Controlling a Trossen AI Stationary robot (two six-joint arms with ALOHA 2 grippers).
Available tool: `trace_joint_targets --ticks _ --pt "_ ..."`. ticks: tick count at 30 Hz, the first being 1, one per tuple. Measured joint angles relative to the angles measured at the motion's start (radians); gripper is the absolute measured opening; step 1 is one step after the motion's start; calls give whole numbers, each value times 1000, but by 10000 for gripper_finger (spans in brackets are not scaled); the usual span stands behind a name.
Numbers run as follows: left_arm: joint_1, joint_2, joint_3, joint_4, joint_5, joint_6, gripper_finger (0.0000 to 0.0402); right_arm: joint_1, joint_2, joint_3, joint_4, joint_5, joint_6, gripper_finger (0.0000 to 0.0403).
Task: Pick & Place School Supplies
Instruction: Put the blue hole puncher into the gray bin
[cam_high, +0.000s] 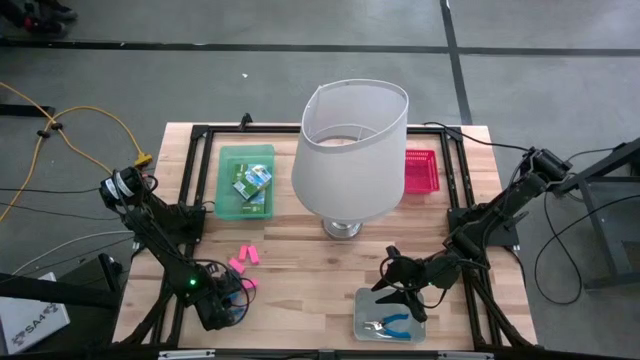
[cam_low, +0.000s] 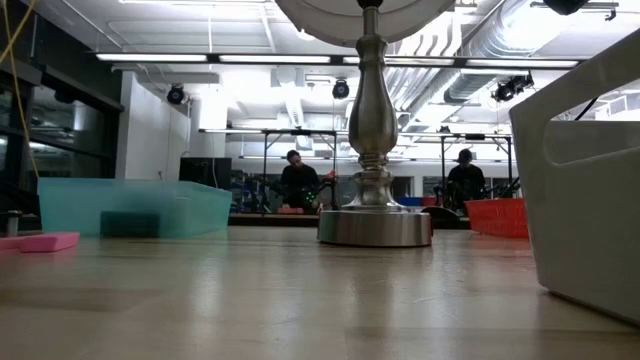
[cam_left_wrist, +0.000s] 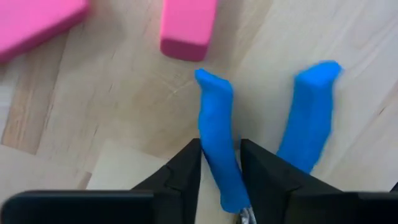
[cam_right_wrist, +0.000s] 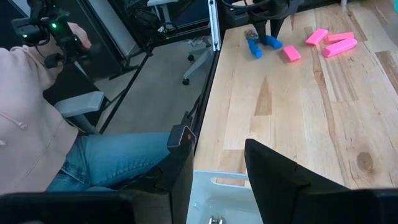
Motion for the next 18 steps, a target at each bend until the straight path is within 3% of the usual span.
trace_joint_targets --ticks 7,18 --pt "0 0 -1 -1 13 46 39 0 0 0 0 0 0 137" --pt "-4 -32 -1 32 59 52 40 0 0 0 0 0 0 137"
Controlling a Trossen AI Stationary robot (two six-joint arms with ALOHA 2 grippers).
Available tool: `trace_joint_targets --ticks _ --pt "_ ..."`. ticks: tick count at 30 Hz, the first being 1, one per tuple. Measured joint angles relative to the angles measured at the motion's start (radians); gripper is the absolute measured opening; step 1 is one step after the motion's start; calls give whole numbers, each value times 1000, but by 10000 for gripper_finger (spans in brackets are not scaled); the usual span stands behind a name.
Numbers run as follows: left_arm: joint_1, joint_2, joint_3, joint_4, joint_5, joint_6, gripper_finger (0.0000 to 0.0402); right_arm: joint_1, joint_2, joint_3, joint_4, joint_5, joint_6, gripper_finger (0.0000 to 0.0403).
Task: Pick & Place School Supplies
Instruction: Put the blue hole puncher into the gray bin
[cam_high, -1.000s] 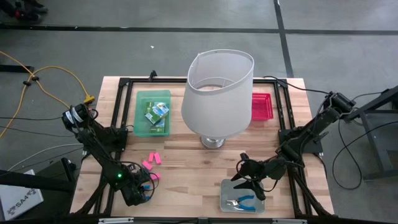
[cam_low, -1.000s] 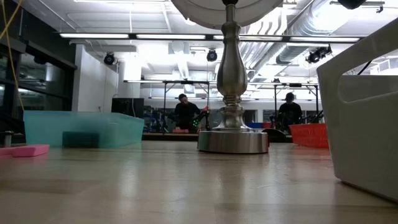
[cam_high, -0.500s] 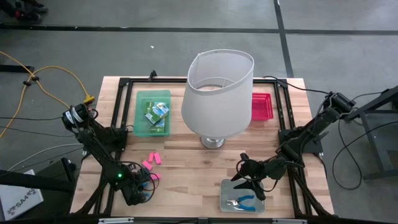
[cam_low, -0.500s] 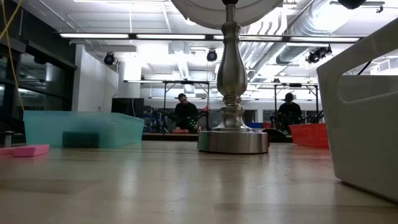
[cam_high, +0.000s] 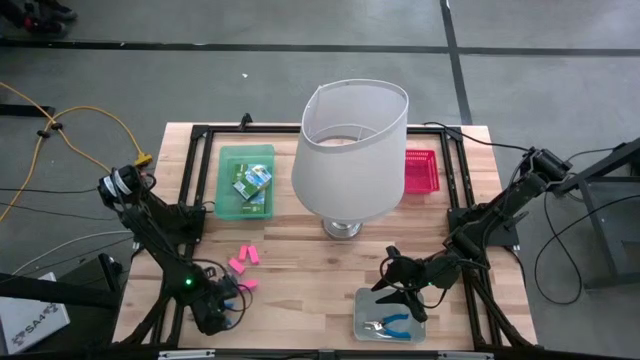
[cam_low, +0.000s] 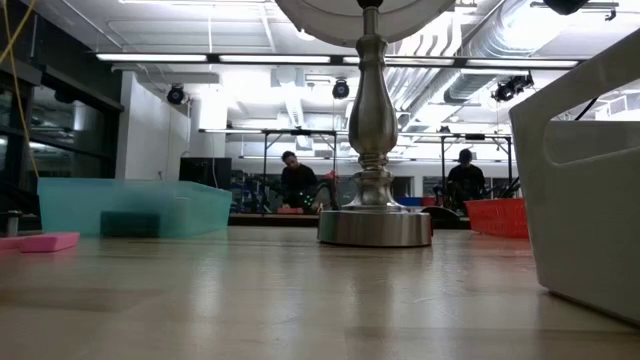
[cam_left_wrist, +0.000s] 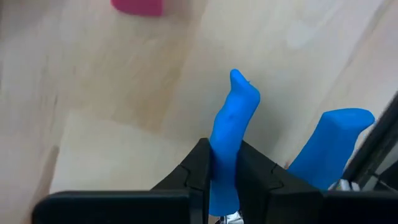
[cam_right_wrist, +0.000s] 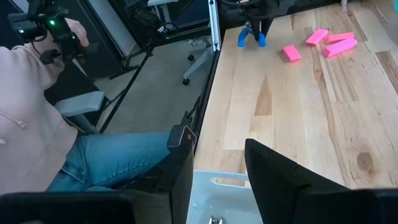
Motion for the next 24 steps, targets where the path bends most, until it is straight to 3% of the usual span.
trace_joint_targets --ticks 9,19,24 --pt "11 -60 19 -5 -83 79 40 0 0 1 -21 3 -4 137" --pt "82 -101 148 7 -371 511 40 0 0 1 -33 0 -2 137" --pt "122 -101 165 133 -569 746 40 0 0 1 -68 -4 4 137"
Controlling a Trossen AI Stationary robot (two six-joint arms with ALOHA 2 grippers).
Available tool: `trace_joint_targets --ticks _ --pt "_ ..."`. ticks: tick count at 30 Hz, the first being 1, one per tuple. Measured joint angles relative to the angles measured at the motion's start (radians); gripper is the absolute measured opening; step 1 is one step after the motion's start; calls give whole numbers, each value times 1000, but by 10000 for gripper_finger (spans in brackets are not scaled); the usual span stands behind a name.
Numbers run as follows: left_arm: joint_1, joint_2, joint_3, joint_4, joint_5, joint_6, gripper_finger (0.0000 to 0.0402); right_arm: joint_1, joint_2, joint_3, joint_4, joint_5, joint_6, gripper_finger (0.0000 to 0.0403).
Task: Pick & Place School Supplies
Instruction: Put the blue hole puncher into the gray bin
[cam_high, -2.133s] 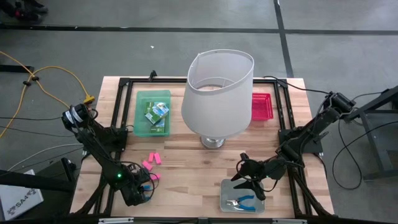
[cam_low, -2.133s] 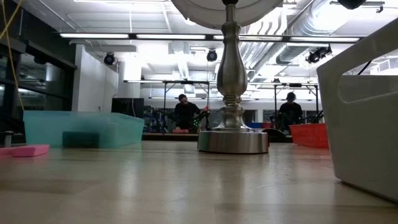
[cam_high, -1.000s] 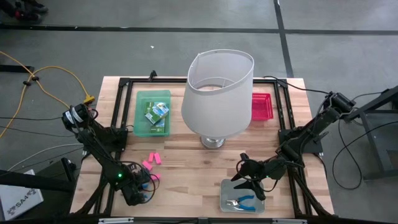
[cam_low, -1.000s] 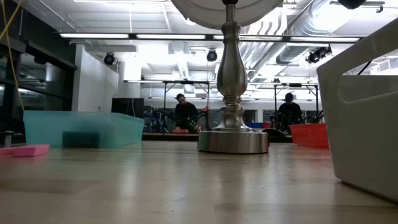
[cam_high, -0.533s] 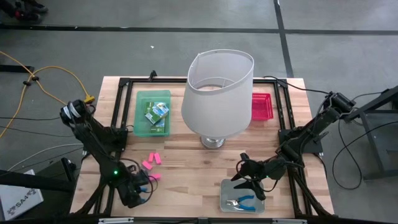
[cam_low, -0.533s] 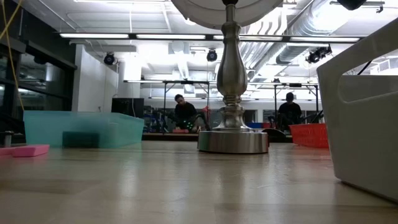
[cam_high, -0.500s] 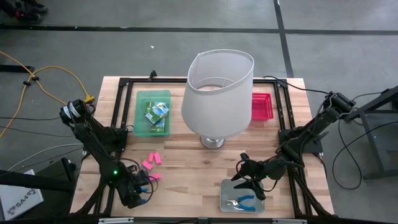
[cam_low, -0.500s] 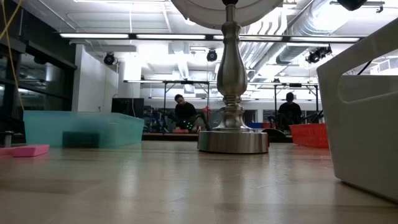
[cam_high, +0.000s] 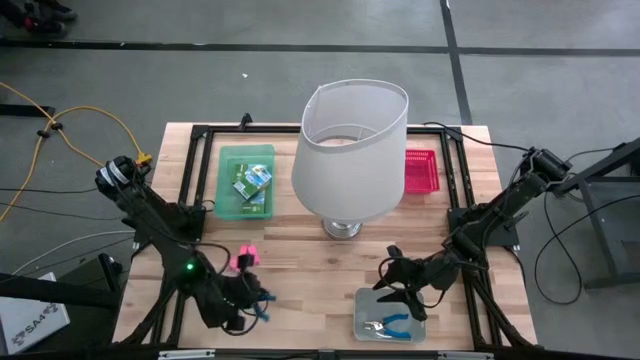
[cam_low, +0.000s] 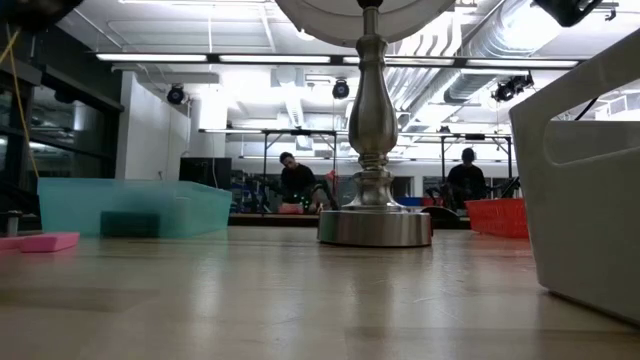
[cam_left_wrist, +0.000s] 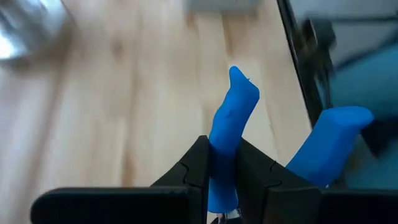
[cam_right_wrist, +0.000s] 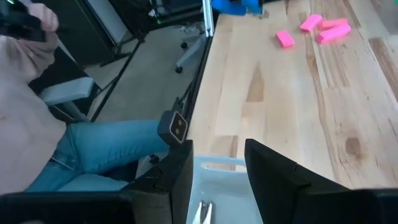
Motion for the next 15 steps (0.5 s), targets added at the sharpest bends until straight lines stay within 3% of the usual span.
trace_joint_targets --ticks 5,15 --pt "55 0 0 191 -103 172 41 0 0 0 -46 -1 21 137" --pt "182 102 0 714 -60 628 41 0 -37 0 -47 57 -109 137"
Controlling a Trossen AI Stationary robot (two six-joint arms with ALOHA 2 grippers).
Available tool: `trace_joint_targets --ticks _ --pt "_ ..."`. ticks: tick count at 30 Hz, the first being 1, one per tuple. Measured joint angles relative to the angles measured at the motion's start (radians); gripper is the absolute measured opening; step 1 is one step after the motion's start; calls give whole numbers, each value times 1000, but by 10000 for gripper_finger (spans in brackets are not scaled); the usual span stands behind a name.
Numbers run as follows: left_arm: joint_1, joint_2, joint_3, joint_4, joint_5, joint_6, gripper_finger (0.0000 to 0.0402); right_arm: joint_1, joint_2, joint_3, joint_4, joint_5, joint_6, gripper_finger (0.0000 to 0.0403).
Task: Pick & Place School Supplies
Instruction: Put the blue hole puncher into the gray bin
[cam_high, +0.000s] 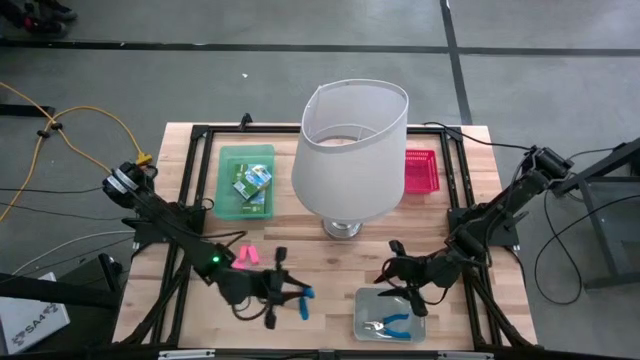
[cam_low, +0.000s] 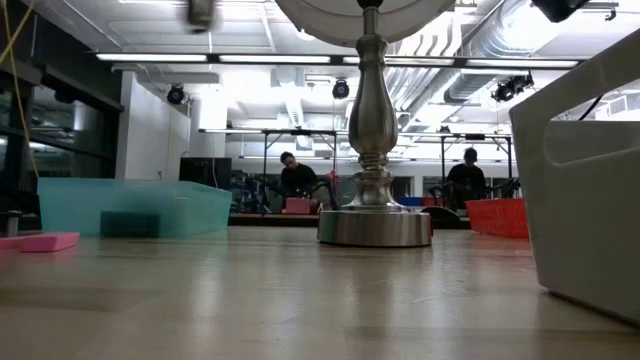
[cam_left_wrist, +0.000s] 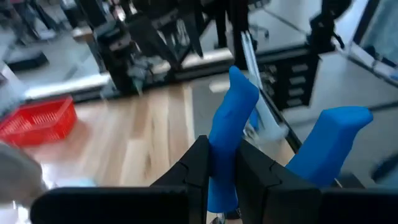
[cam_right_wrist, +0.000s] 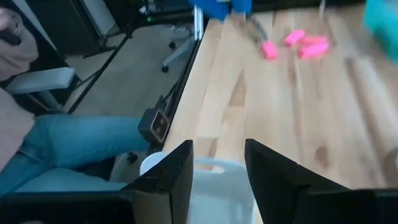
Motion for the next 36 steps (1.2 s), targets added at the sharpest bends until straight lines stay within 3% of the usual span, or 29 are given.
trace_joint_targets --ticks 11,17,27,36 --pt "101 237 0 593 139 230 41 10 -88 0 -98 12 -60 137" --pt "131 342 0 908 311 312 41 35 -81 0 -98 27 -106 137" --pt "187 373 0 1077 608 267 41 30 -29 0 110 11 -272 137" --pt "220 373 -1 1170 849 274 41 -25 60 0 366 -133 -325 137"
